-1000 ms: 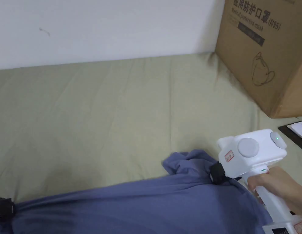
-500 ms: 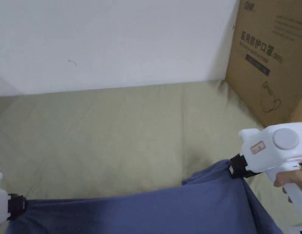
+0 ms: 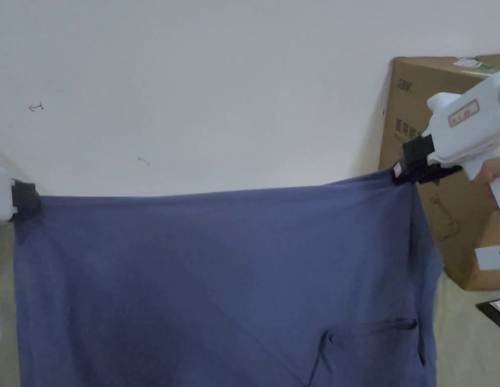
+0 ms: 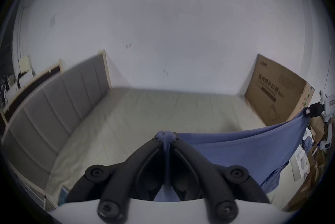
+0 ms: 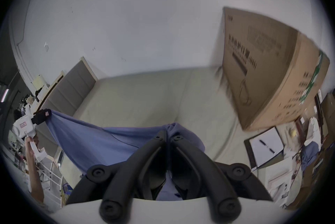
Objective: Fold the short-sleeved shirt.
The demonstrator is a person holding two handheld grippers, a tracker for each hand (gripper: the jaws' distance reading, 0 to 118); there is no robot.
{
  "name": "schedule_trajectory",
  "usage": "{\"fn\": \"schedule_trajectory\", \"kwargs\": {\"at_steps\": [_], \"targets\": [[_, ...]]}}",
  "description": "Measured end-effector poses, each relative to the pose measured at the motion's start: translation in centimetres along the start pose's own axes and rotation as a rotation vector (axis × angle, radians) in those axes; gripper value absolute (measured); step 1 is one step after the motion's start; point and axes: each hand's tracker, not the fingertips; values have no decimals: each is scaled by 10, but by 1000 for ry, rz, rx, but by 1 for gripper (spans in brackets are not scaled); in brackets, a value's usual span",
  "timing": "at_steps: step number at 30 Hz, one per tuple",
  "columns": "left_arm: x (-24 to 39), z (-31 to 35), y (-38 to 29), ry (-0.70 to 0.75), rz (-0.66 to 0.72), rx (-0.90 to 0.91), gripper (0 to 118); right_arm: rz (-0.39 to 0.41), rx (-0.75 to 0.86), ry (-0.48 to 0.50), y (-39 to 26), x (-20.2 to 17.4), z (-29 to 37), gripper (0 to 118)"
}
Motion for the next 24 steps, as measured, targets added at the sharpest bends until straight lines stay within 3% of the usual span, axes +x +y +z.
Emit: {"fn": "schedule_trajectory", "kwargs": {"at_steps": [6, 10, 11, 14, 19, 24], "targets": [[14, 5, 105, 37, -32, 142, 2, -59, 130, 6, 99, -16, 39, 2], [18, 9, 155, 66, 65, 283, 2, -112, 232, 5, 152, -30, 63, 2], [18, 8, 166, 64, 35, 312, 2, -118, 248, 27, 162, -32, 68, 2], [23, 4, 205, 106, -4, 275, 2, -109, 293, 34, 194, -38, 84, 2], [30, 7, 240, 109, -42, 370, 2, -102, 348, 15, 220, -41, 91, 2], [27, -34, 219, 95, -35, 370, 2, -115, 319, 22, 205, -27, 49, 2]]}}
